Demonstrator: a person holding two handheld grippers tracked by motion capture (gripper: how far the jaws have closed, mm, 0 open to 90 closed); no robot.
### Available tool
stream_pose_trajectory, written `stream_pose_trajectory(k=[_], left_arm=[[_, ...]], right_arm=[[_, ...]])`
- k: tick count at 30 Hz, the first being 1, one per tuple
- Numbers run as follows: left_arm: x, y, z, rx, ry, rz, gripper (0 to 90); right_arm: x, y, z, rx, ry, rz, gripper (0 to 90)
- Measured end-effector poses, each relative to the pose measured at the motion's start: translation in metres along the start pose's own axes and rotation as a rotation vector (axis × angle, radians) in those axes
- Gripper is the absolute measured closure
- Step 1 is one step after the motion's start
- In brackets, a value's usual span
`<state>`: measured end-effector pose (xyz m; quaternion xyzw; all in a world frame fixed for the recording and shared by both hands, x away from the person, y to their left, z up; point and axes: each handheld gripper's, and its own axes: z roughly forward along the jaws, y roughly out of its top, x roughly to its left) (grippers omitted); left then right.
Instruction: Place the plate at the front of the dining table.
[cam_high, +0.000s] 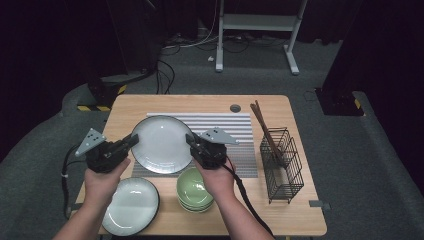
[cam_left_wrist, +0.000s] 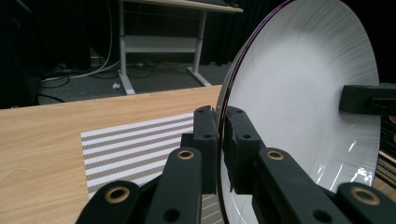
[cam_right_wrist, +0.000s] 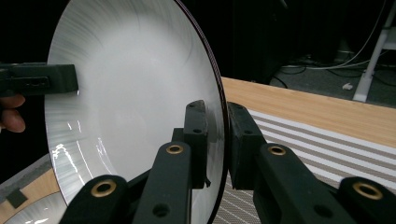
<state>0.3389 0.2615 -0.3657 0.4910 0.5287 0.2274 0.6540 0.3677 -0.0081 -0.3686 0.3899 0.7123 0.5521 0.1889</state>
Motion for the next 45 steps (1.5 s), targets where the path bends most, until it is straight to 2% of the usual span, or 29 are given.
stream_pose_trajectory(k=[8,27,34,39,45], left_arm=[[-0.008,-0.003,0.012,-0.012,-0.008,0.007,83.5],[-0.028,-0.014,0.049,-0.01,-0.035,0.075,83.4],[-0.034,-0.019,0.059,-0.026,-0.038,0.082,83.4],[-0.034,-0.02,0.063,-0.034,-0.028,0.08,83.2],[-0.031,-0.02,0.068,-0.018,-0.018,0.084,82.9]], right_arm=[[-0.011,0.002,-0.003,-0.011,-0.024,-0.002,79.2],[-0.042,-0.001,-0.01,-0.034,-0.106,0.009,77.9],[-0.052,-0.001,-0.012,-0.043,-0.123,0.014,77.6],[-0.055,-0.002,-0.01,-0.046,-0.129,0.014,77.5],[-0.056,-0.003,-0.007,-0.038,-0.136,0.008,77.8]])
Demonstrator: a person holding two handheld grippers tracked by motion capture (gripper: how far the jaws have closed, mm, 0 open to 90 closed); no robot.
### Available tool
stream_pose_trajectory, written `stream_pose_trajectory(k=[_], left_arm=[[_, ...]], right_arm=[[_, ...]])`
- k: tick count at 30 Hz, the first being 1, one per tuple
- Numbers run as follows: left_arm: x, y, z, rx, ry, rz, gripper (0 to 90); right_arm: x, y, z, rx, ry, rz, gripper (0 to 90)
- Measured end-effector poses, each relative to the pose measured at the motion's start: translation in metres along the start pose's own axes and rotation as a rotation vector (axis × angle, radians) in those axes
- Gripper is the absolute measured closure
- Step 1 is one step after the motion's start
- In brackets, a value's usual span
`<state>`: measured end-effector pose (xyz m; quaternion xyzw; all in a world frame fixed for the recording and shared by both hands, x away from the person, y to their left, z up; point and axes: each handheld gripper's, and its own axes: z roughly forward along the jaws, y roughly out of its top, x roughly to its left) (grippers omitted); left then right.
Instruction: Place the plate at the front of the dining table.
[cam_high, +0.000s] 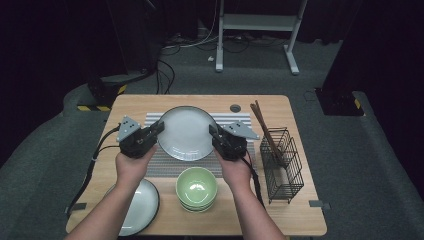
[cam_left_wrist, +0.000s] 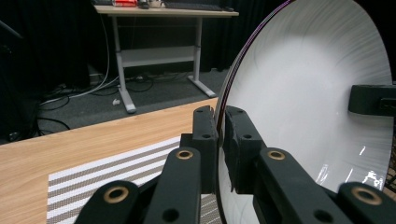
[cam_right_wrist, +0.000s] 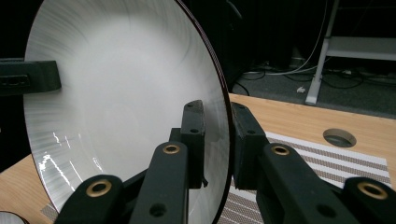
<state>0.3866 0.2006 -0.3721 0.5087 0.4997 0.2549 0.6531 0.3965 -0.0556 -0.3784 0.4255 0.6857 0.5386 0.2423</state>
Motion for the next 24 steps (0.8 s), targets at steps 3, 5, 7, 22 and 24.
stream_pose_trajectory(k=[3,5,7,22,24], left_arm=[[0.001,0.0,0.003,0.007,0.001,-0.011,82.8],[0.003,0.0,0.006,0.015,0.003,-0.018,82.6],[0.004,0.0,0.008,0.023,0.005,-0.017,82.5],[0.006,-0.014,0.024,0.052,0.035,-0.008,82.2],[0.008,-0.016,0.027,0.05,0.038,-0.02,82.2]], right_arm=[[-0.002,0.0,0.002,0.008,0.007,0.02,78.2],[-0.003,0.001,0.003,0.011,0.009,0.025,78.6],[-0.003,0.002,0.003,0.015,0.003,0.021,78.7],[-0.016,-0.001,0.014,0.035,-0.017,0.014,78.6],[-0.018,-0.002,0.017,0.038,-0.018,0.008,78.6]])
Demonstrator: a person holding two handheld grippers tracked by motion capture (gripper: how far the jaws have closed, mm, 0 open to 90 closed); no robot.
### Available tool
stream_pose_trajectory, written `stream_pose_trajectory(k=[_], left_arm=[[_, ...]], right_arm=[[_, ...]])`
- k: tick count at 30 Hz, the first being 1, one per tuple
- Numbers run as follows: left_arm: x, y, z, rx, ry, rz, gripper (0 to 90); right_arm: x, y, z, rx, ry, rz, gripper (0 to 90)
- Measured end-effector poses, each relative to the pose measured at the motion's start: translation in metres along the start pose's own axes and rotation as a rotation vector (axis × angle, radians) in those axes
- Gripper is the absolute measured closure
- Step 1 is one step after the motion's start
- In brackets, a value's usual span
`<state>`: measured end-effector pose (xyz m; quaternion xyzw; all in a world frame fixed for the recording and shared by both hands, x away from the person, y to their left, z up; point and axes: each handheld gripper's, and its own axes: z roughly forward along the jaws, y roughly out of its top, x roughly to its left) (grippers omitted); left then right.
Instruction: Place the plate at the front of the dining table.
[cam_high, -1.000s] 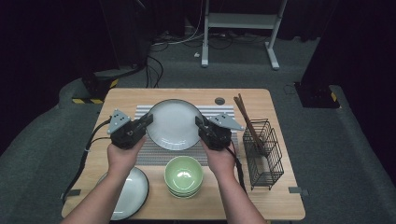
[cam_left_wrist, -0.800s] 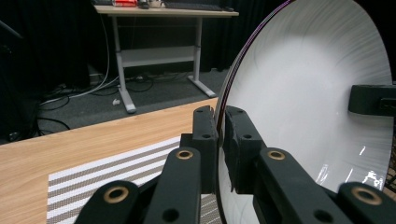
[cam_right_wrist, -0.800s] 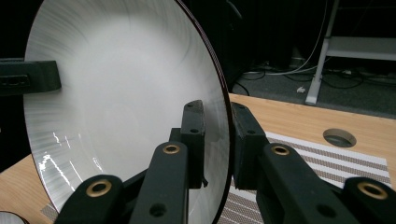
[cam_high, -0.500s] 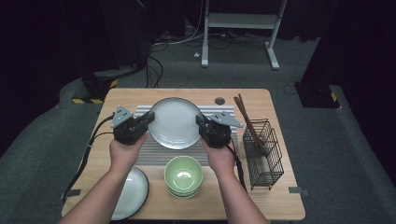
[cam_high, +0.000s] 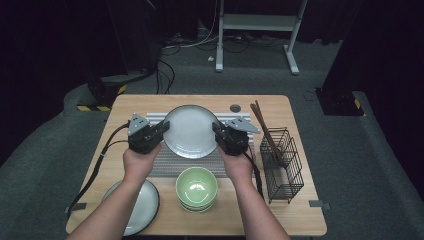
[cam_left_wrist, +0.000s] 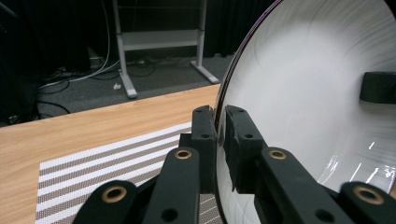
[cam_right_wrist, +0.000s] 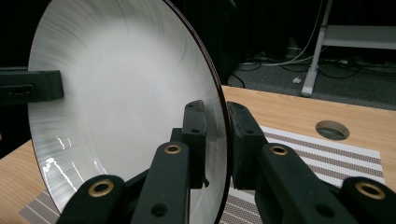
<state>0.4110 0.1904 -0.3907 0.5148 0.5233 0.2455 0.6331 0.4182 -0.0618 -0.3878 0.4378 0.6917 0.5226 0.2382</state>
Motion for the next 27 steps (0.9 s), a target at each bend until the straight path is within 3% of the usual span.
stream_pose_trajectory(k=[16,27], left_arm=[[0.016,-0.029,0.015,0.071,0.044,-0.024,81.7],[0.018,-0.046,0.024,0.132,0.076,-0.022,81.7]], right_arm=[[-0.01,-0.023,0.021,0.05,-0.007,-0.006,78.7],[-0.019,-0.039,0.029,0.078,-0.016,0.012,78.6]])
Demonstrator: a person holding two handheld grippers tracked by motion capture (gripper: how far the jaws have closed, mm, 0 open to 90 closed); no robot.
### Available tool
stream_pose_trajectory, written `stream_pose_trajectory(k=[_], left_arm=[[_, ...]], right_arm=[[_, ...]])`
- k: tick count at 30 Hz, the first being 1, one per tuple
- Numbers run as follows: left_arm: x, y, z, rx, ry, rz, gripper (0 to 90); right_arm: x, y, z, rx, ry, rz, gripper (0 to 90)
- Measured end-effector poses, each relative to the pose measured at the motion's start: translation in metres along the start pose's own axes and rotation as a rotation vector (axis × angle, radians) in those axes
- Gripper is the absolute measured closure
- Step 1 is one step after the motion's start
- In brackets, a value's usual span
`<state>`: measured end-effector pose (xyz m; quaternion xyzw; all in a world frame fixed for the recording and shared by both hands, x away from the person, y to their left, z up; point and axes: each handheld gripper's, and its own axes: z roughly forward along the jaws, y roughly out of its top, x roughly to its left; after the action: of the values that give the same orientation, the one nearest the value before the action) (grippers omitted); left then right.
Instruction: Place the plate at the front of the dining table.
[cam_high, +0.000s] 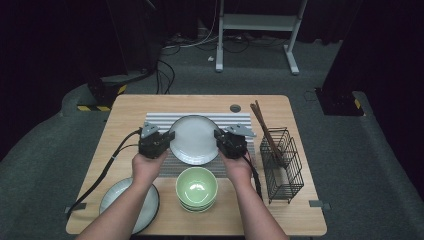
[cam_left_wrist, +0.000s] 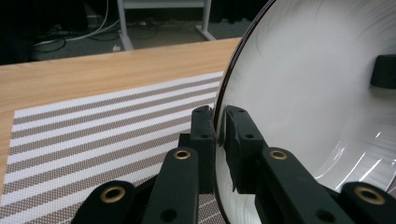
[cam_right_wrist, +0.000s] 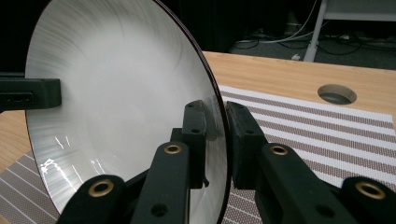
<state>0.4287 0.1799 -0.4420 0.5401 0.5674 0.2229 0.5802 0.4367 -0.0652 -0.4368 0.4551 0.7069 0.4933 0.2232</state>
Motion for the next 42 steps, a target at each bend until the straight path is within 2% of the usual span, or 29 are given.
stream_pose_trajectory(k=[16,29,42], left_arm=[[0.001,-0.016,0.012,0.083,0.023,0.007,81.6],[0.003,-0.022,0.01,0.113,0.045,0.042,81.3],[0.01,-0.028,0.012,0.134,0.062,0.032,81.0]], right_arm=[[-0.01,-0.019,0.005,0.021,-0.011,0.028,78.6],[-0.008,-0.029,0.009,0.041,-0.005,0.04,78.6],[-0.005,-0.035,0.014,0.056,-0.008,0.028,78.7]])
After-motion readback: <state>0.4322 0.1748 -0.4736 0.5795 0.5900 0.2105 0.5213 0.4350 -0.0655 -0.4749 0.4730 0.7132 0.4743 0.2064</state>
